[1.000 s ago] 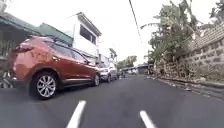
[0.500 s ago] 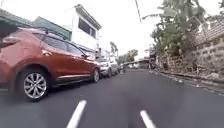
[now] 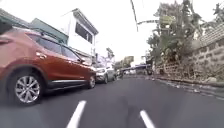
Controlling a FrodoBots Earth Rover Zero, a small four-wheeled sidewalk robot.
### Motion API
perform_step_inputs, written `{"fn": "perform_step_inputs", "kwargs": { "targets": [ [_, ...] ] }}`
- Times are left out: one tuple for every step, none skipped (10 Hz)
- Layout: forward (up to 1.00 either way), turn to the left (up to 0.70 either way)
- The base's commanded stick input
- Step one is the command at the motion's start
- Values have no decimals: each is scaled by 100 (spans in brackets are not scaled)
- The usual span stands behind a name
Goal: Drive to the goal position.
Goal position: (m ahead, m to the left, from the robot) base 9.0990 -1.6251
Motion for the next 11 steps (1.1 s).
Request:
{"fn": "perform_step_inputs", "kwargs": {
  "targets": [
    [100,0],
    [100,-2],
    [100,-13],
    [100,-25],
    [100,-36],
    [100,-11],
    [100,0],
    [100,0],
    [100,0],
    [100,0],
    [100,-25]
  ]
}}
